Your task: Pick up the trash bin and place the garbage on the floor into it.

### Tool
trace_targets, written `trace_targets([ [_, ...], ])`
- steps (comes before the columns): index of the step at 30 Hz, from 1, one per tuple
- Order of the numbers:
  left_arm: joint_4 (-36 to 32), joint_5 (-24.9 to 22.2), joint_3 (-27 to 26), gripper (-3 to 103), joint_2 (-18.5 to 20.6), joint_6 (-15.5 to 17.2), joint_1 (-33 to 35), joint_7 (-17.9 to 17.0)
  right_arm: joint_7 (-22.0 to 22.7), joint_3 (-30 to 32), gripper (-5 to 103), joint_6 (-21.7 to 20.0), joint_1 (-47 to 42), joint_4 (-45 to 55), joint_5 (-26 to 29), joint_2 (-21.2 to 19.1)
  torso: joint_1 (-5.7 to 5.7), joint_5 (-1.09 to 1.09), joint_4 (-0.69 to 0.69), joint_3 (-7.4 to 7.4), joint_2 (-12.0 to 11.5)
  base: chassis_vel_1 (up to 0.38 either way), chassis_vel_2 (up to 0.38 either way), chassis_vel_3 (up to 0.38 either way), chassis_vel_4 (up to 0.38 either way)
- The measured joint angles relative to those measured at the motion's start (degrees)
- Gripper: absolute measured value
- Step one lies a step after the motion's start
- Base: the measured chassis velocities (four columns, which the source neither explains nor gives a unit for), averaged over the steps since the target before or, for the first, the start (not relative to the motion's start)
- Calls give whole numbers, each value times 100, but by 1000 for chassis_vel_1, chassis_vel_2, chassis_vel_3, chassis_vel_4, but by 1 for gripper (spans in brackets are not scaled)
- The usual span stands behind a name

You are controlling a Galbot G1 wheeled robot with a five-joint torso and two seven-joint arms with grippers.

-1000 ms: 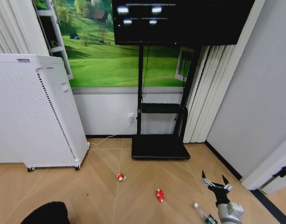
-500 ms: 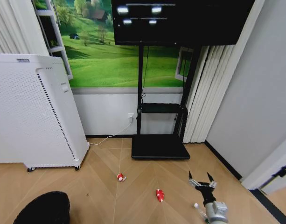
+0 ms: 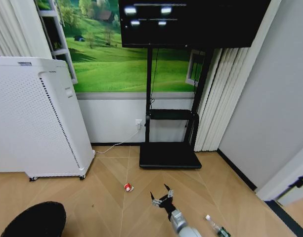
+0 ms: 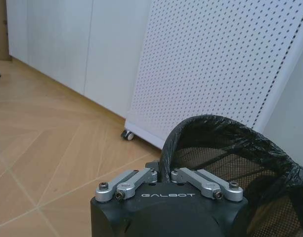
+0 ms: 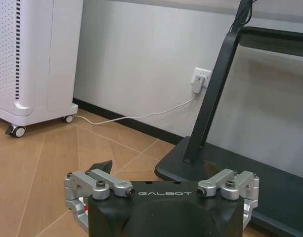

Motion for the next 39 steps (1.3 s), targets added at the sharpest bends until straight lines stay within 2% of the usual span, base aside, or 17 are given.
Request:
trace_targets([
  [5,-58,-7,2,6,142,93,-211,-36,199,287,100,303,23,-146,183,86,0,0,0,0,0,0,0,0,0],
  [13,14,-86,-48,6,201,113,-195,-44,63,871,100,514,-269,16,114,85,0,-1,1,-1,0,0,0,0,0],
  [25,13,-105,-56,6,136,95,-138,0,71,854,100,591,-410,105,0,174,0,1,1,-1,0,32,28,-26,-31],
  [39,24,-104,-60,6,86,71,-119,25,136,881,100,694,-427,35,10,192,0,0,0,-1,0,228,226,-226,-226],
])
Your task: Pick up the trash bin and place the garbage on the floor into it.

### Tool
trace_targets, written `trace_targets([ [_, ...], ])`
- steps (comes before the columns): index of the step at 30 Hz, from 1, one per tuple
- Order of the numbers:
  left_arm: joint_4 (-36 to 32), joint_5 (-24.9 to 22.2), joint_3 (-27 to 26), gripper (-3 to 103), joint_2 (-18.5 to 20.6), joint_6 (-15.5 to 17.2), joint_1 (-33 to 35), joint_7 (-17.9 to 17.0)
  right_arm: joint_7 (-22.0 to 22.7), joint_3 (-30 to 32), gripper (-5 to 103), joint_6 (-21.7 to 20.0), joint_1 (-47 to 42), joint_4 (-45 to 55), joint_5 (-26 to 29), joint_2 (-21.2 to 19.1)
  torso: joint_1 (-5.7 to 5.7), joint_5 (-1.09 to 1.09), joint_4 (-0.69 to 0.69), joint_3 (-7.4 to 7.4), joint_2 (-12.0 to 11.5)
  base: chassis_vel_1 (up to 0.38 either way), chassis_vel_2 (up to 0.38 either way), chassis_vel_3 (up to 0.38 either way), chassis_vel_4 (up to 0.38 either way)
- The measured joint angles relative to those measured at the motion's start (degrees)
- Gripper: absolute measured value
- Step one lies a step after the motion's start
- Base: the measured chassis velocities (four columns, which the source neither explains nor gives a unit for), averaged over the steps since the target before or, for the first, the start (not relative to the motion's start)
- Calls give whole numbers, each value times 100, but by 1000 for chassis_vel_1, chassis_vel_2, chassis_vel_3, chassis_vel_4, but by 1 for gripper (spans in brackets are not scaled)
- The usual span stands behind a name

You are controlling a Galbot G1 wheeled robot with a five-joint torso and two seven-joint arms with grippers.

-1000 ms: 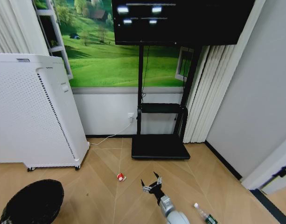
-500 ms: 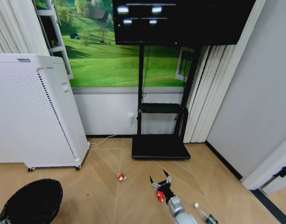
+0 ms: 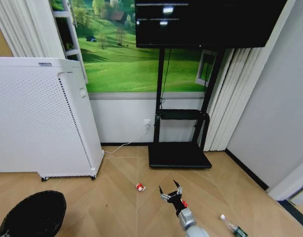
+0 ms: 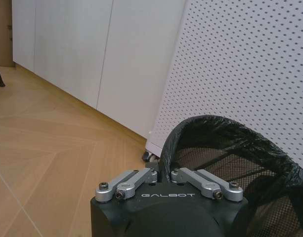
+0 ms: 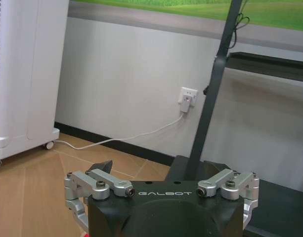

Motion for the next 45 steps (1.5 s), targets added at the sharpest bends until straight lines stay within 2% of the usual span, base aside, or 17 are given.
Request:
trace_targets([
  [10,-16,80,70,6,-44,-3,-7,3,33,170,100,344,13,-93,78,-8,-1,0,-2,-1,1,266,239,-266,-281],
  [13,-39,112,111,6,-82,-3,-8,9,23,183,100,376,14,-86,115,-7,-1,0,3,0,0,100,42,22,-72],
  [16,-58,129,132,6,-107,-3,0,15,9,228,100,447,5,-66,68,1,0,2,4,1,0,-20,21,79,-2],
  [21,-71,134,163,6,-113,-11,18,55,-113,359,100,318,-67,44,1,-35,0,1,-2,1,0,-94,-38,54,43],
  [34,-139,137,172,6,-95,-14,29,69,-183,270,100,221,-32,0,-52,-20,-1,1,2,0,0,-22,27,17,-22],
  [40,-158,167,180,6,-100,-15,31,103,-153,328,100,275,-49,-16,-23,-29,-1,0,1,0,0,-178,141,155,-136],
  [45,-176,209,206,6,-101,-16,-2,111,-145,382,100,512,-80,-100,-51,-28,1,0,0,1,0,-211,208,211,-192],
])
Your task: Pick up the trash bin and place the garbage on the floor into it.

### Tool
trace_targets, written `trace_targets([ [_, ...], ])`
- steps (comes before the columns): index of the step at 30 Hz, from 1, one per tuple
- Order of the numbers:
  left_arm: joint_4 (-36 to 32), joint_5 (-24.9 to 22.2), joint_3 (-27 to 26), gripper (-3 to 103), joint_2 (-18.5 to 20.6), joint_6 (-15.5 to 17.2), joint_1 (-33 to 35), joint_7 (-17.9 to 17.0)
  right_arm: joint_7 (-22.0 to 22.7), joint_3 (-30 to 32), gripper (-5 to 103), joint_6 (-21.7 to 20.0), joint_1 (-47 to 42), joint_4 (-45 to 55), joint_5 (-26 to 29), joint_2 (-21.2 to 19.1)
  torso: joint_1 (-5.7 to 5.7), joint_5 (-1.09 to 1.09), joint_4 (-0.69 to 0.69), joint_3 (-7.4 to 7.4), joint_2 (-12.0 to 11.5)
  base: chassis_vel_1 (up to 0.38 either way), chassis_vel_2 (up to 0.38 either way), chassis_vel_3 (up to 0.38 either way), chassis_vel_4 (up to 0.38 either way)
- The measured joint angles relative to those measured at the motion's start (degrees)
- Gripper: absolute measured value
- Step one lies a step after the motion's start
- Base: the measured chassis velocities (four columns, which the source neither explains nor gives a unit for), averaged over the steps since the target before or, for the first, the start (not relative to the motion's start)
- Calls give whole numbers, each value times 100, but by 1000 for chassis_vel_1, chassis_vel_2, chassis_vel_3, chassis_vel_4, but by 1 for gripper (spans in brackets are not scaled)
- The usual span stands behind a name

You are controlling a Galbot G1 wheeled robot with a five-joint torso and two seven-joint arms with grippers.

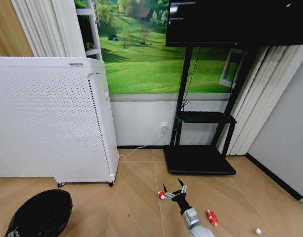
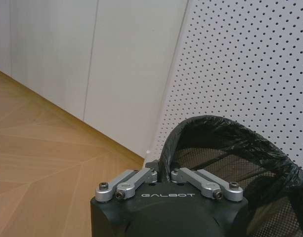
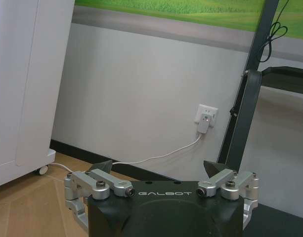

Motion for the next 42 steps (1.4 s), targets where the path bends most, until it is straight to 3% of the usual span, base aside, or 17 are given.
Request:
trace_targets([
  [5,-38,39,41,6,-27,4,-15,3,-16,-104,100,5,-2,-32,-108,-6,3,2,1,1,0,-144,147,172,-99],
  [14,-78,68,27,6,-63,-3,37,30,-35,-812,100,-338,235,-604,-727,-55,-2,0,2,-2,0,35,-8,-43,6],
  [24,-277,242,148,6,-192,-13,120,58,-50,-1722,100,-399,1328,-1962,-975,119,-1,1,1,-1,0,0,0,0,0],
  [30,-418,414,193,6,-199,-20,134,66,-86,-1651,100,-400,1806,-2731,-1238,191,-1,1,1,0,0,0,0,0,0],
  [42,-604,460,300,6,-162,16,89,48,-251,-1298,100,-313,1929,-3484,-1599,153,-1,1,0,0,0,0,0,0,0],
])
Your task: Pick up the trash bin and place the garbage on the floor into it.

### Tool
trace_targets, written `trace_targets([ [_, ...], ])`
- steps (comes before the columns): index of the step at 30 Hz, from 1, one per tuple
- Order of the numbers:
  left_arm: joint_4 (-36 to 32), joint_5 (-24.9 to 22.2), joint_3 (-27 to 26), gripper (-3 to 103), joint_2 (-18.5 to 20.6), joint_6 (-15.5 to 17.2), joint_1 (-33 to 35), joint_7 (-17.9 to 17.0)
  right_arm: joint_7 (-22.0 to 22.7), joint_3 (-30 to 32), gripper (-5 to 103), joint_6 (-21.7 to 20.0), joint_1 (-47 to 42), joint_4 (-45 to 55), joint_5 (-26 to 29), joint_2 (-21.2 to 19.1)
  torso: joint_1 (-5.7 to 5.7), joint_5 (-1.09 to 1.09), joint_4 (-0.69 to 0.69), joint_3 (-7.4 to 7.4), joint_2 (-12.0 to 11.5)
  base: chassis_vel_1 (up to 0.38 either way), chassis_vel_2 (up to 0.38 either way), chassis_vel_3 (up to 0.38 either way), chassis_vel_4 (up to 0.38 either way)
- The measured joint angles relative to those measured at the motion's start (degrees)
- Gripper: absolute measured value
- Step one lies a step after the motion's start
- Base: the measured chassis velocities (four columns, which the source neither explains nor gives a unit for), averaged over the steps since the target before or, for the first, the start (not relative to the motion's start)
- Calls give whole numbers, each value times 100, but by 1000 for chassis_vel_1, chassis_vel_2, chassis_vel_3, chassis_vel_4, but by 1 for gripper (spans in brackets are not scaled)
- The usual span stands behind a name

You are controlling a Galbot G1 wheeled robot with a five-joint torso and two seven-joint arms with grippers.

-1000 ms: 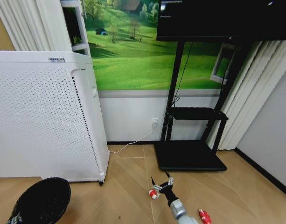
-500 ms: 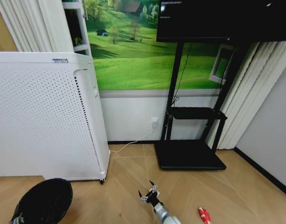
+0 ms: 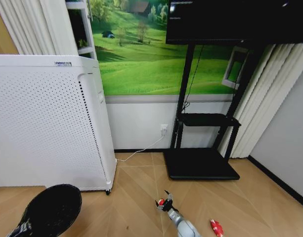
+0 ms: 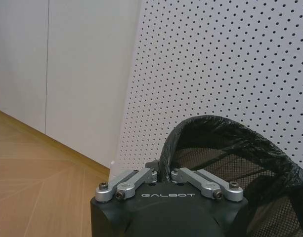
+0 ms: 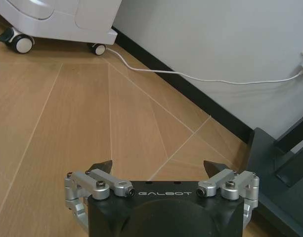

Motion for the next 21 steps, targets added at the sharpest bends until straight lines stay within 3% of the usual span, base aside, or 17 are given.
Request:
trace_targets([
  [21,-260,13,47,6,-63,2,89,16,-205,-108,100,60,488,-1267,-391,199,0,0,1,0,0,0,0,0,0],
])
